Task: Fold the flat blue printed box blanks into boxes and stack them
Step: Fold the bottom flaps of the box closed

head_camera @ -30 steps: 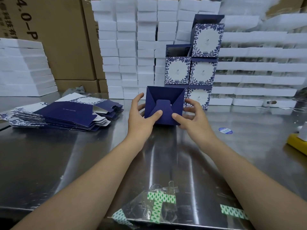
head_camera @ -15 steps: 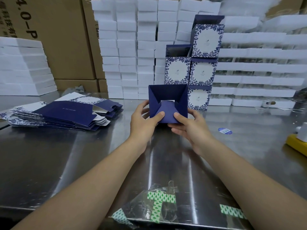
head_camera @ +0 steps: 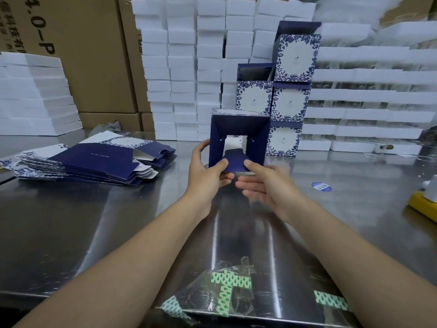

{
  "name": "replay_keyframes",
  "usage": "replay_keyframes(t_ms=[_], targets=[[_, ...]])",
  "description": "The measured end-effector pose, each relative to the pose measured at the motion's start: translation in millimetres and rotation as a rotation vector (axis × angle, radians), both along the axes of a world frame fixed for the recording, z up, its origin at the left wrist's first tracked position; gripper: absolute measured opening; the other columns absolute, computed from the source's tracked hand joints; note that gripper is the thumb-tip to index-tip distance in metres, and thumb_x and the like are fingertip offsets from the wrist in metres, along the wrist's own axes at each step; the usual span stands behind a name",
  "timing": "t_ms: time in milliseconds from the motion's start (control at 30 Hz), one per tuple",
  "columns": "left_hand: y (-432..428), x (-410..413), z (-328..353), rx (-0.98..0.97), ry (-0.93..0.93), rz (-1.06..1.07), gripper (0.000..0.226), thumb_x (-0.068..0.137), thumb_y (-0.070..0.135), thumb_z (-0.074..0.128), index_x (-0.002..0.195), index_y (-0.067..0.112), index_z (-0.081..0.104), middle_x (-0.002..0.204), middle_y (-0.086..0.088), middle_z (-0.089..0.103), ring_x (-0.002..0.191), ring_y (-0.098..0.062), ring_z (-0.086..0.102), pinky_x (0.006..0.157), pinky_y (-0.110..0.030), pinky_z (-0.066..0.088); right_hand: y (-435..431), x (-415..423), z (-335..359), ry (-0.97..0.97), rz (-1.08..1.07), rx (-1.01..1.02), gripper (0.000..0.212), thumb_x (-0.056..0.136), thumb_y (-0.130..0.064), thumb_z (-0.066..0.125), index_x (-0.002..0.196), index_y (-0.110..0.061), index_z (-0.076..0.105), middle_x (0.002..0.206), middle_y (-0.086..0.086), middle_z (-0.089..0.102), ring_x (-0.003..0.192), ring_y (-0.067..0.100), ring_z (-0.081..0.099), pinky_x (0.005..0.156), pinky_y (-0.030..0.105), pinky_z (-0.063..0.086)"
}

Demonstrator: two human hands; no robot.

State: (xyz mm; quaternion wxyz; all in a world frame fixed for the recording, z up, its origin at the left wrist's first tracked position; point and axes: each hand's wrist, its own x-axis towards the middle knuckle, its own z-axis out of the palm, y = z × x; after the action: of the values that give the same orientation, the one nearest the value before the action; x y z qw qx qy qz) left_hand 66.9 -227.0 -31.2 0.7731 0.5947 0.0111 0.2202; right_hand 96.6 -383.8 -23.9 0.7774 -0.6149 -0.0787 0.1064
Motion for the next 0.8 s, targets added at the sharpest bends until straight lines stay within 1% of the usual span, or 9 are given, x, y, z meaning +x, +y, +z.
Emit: replay_keyframes(t_ms=[100, 200, 467, 533, 567, 600, 667, 733, 800], targets=[[2.1, 0.1, 0.6, -0.025, -0.009, 0.022, 0.052, 0.101, 0.005, 0.067, 0.117, 0.051, 0.052, 0.084, -0.005, 0.074, 0.064, -0.02, 0.067, 0.07, -0.029, 0.062, 0.8, -0.6, 0.8, 0.043, 0.059, -0.1, 0.028, 0.097, -0.035, 0.071, 0.099, -0.008, 0.069, 0.071, 0.004, 0.074, 0.06, 0.016, 0.073, 0.048, 0.023, 0.052], [-0.2, -0.6, 1.2, -0.015, -0.005, 0.003, 0.052, 0.101, 0.005, 0.067, 0.116, 0.051, 0.051, 0.082, -0.006, 0.073, 0.063, -0.02, 0.065, 0.068, -0.028, 0.06, 3.2, 0.5, 3.3, 0.03, 0.027, -0.057, 0.025, 0.099, -0.027, 0.062, 0.079, -0.013, 0.065, 0.055, -0.002, 0.058, 0.043, 0.01, 0.051, 0.042, 0.02, 0.039], [-1.8, -1.1, 2.6, 0.008, 0.04, -0.021, 0.044, 0.102, 0.015, 0.068, 0.117, 0.051, 0.048, 0.076, -0.003, 0.073, 0.063, -0.017, 0.066, 0.065, -0.027, 0.059, 3.5, 0.8, 5.6, -0.009, -0.094, -0.013, 0.03, 0.101, -0.016, 0.054, 0.071, -0.014, 0.055, 0.049, -0.005, 0.042, 0.035, 0.008, 0.031, 0.036, 0.019, 0.026], [-1.1, 0.9, 2.8, -0.022, 0.101, -0.02, 0.039, 0.101, 0.019, 0.069, 0.123, 0.045, 0.049, 0.077, -0.004, 0.073, 0.064, -0.019, 0.068, 0.063, -0.028, 0.059, 1.7, 2.7, 6.4, -0.026, -0.133, 0.001, 0.029, 0.101, -0.014, 0.053, 0.072, -0.014, 0.054, 0.05, -0.005, 0.04, 0.035, 0.008, 0.029, 0.036, 0.019, 0.025], [-0.4, 1.1, 3.8, -0.035, 0.144, -0.018, 0.035, 0.1, 0.022, 0.071, 0.124, 0.037, 0.05, 0.077, -0.005, 0.07, 0.063, -0.019, 0.068, 0.061, -0.029, 0.058, 0.6, 3.8, 6.7, -0.029, -0.143, 0.01, 0.028, 0.101, -0.014, 0.053, 0.072, -0.014, 0.054, 0.05, -0.005, 0.04, 0.036, 0.008, 0.029, 0.036, 0.02, 0.024], [0.0, 0.8, 4.9, -0.033, 0.189, -0.017, 0.028, 0.099, 0.025, 0.071, 0.121, 0.028, 0.054, 0.074, -0.005, 0.067, 0.061, -0.018, 0.067, 0.06, -0.029, 0.057, -0.5, 4.9, 6.9, -0.031, -0.149, 0.017, 0.028, 0.1, -0.014, 0.053, 0.072, -0.014, 0.054, 0.051, -0.005, 0.04, 0.036, 0.008, 0.029, 0.037, 0.02, 0.024], [-0.9, 0.5, 5.8, -0.005, 0.25, -0.042, 0.016, 0.101, 0.029, 0.068, 0.101, 0.014, 0.063, 0.066, -0.002, 0.059, 0.055, -0.015, 0.061, 0.06, -0.027, 0.051, -1.7, 6.3, 6.5, -0.036, -0.149, 0.017, 0.028, 0.101, -0.015, 0.054, 0.072, -0.014, 0.054, 0.051, -0.005, 0.04, 0.037, 0.009, 0.029, 0.037, 0.02, 0.025], [-2.0, 1.2, 4.4, 0.003, 0.244, -0.052, 0.025, 0.104, 0.027, 0.064, 0.084, 0.013, 0.065, 0.06, 0.001, 0.054, 0.051, -0.013, 0.055, 0.062, -0.028, 0.047, -1.6, 6.8, 5.1, -0.042, -0.138, 0.008, 0.028, 0.1, -0.018, 0.055, 0.073, -0.015, 0.054, 0.051, -0.004, 0.041, 0.037, 0.009, 0.03, 0.037, 0.02, 0.025], [-1.1, 2.3, 4.4, -0.005, 0.222, -0.021, 0.027, 0.104, 0.023, 0.063, 0.079, 0.013, 0.064, 0.057, 0.003, 0.052, 0.048, -0.011, 0.051, 0.063, -0.028, 0.047, -1.2, 6.8, 3.5, -0.038, -0.111, -0.018, 0.028, 0.1, -0.021, 0.057, 0.072, -0.017, 0.055, 0.053, -0.004, 0.042, 0.038, 0.009, 0.032, 0.038, 0.02, 0.026]])
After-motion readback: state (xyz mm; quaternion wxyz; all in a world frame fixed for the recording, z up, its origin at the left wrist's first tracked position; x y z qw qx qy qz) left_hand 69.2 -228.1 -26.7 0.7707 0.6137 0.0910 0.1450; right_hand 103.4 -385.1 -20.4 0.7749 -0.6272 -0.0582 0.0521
